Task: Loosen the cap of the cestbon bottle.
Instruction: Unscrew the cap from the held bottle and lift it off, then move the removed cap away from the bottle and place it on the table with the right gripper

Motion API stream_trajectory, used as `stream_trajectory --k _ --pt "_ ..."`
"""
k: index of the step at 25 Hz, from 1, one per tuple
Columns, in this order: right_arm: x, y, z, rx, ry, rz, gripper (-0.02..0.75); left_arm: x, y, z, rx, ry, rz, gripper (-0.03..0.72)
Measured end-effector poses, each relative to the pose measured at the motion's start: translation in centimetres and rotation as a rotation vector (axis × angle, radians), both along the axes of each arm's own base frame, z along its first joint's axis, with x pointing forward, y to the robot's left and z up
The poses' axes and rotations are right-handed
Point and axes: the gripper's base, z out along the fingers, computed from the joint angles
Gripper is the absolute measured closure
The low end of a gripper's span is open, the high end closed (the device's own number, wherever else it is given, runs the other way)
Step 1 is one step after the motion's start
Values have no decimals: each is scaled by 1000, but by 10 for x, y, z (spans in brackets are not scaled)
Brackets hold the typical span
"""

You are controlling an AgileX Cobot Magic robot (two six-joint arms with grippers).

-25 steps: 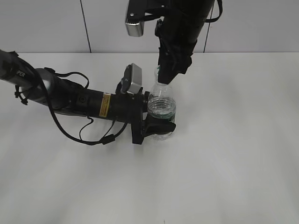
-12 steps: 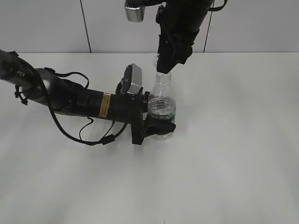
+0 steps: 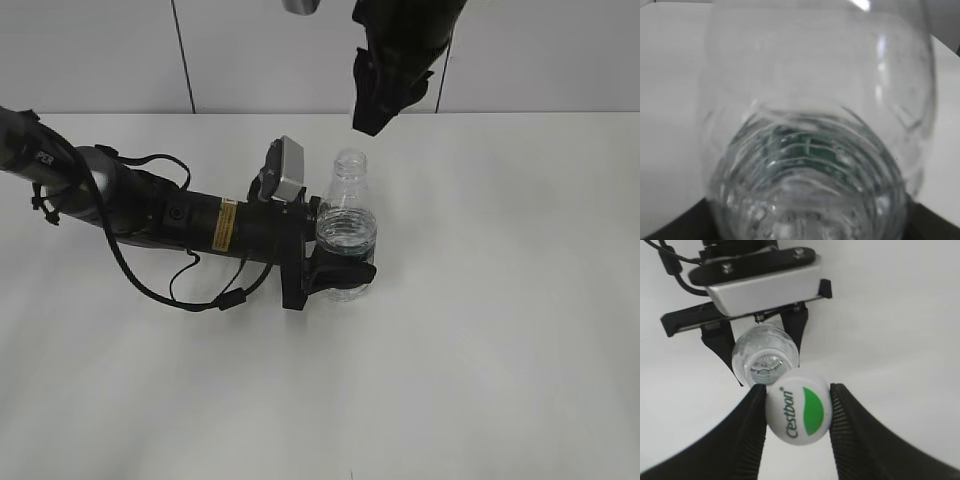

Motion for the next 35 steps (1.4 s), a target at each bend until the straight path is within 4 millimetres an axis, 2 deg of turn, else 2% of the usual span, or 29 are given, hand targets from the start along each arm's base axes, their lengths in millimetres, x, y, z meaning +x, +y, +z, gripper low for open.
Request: stream_trajectory --k 4,7,12,19,22,28,35 --pt "7 -11 1 -3 7 -127 444 0 0 0 0 0 1 276" --pt "17 -27 1 53 51 -240 445 0 0 0 -1 0 1 276" --pt "44 -81 3 181 142 -524 445 0 0 0 -1 4 3 276" --pt "68 -149 -4 273 178 -897 445 0 0 0 -1 7 5 276" --pt "76 -171 -19 289 203 -1039 446 0 0 0 -2 8 7 276" --pt "92 -200 -69 237 257 -1216 446 1 0 0 -4 9 9 276" --pt "109 -204 -130 190 314 -1282 446 1 0 0 -4 13 10 276"
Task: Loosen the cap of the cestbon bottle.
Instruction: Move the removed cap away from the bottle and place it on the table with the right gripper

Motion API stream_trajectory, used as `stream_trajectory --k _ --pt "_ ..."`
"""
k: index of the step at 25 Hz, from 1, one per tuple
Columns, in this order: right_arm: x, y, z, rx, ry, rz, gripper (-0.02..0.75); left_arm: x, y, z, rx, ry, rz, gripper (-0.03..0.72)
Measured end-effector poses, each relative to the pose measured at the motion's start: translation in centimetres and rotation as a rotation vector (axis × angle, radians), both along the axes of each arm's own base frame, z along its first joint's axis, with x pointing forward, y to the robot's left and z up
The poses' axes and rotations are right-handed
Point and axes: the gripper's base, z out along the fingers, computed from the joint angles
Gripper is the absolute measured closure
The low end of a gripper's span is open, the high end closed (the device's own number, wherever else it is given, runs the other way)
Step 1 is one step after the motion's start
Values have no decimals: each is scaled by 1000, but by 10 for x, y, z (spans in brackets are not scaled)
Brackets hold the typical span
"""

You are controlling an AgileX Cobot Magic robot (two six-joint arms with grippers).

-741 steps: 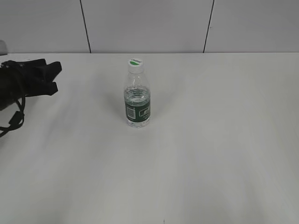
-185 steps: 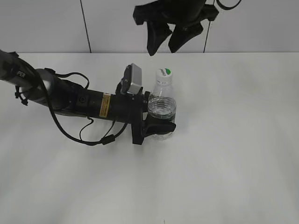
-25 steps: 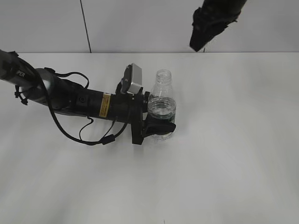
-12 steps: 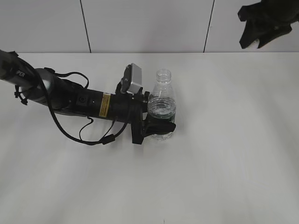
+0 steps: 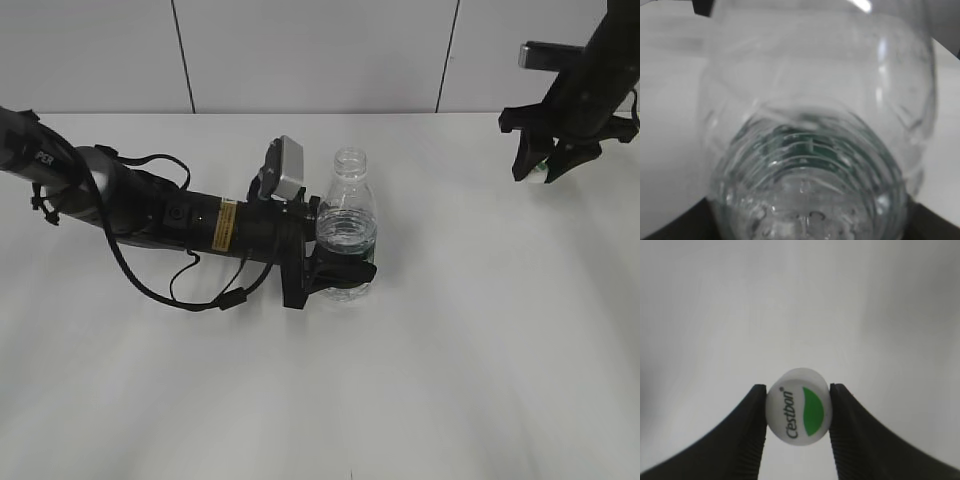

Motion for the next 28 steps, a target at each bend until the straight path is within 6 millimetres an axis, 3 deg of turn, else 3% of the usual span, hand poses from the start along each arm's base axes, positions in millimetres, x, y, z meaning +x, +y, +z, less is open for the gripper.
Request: stream_trajectory --k 4,12,28 --pt "6 0 -29 -4 30 -17 446 0 0 0 0 0 0 276" --pt "11 -1 -60 -13 46 -28 446 0 0 0 0 2 1 276" --pt "13 -3 -61 -33 26 -33 429 0 0 0 -1 3 2 276"
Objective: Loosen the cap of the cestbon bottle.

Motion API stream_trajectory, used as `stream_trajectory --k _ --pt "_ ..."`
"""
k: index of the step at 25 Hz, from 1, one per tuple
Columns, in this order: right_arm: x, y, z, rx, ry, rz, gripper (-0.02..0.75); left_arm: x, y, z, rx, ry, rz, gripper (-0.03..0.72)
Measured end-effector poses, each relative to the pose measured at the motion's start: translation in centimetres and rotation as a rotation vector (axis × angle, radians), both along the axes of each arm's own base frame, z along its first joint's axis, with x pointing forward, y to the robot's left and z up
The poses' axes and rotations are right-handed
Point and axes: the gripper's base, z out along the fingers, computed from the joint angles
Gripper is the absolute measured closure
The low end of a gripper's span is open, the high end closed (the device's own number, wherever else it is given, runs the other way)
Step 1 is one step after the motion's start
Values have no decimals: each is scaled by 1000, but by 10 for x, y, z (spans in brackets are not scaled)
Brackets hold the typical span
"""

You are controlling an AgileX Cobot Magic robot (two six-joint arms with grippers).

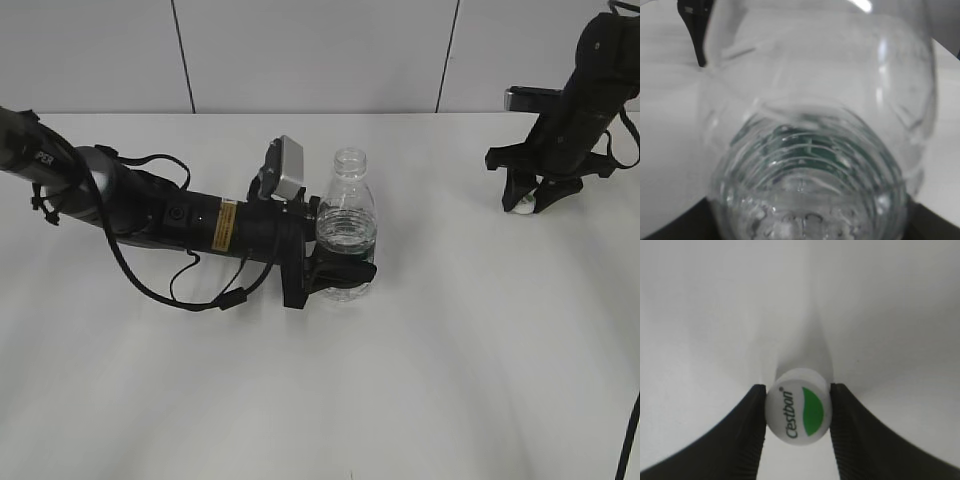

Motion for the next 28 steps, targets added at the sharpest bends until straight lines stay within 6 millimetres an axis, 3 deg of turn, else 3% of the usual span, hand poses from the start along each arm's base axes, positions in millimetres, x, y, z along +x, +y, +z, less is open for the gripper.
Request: stream_trajectory --k 13,21,28 --pt "-3 0 2 3 41 -12 258 0 0 0 2 0 1 276" --pt "0 1 41 11 63 5 248 6 -1 1 -9 14 86 276" --pt "2 2 63 14 59 14 248 17 0 0 -11 32 214 276"
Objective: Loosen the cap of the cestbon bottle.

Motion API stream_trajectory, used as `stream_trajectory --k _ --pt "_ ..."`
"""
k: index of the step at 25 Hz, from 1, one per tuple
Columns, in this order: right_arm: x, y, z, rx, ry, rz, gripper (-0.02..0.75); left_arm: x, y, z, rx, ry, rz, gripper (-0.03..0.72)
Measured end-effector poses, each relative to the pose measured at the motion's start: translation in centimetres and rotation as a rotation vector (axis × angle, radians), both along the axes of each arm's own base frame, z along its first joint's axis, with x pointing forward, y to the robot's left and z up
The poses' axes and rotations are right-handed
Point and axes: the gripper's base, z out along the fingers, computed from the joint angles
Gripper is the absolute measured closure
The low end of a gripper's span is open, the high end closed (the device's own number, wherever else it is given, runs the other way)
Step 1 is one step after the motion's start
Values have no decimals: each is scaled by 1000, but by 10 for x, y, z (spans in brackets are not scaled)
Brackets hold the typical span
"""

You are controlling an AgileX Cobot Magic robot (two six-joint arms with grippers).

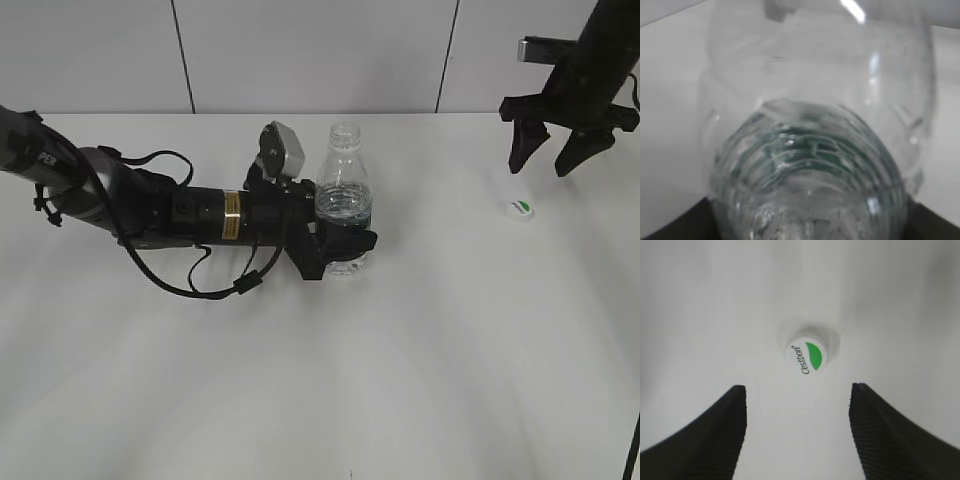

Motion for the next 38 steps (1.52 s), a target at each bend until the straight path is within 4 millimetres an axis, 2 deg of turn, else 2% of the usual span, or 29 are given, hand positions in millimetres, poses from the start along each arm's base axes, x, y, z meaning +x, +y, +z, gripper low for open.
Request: stream_trajectory --k 8,13,18,24,31,38 --pt "7 0 21 3 -59 3 248 7 1 1 -16 18 84 276" --pt "9 1 26 4 -76 3 248 7 1 1 -16 18 86 276" --pt "9 1 26 4 -76 4 248 7 2 -1 5 16 88 238" --pt "9 1 26 4 -76 3 248 6 6 -13 67 41 111 174" --pt "9 0 26 2 -76 3 248 4 5 -8 20 44 86 155" --pt "9 0 26 -2 -76 4 248 -3 10 14 6 28 90 155"
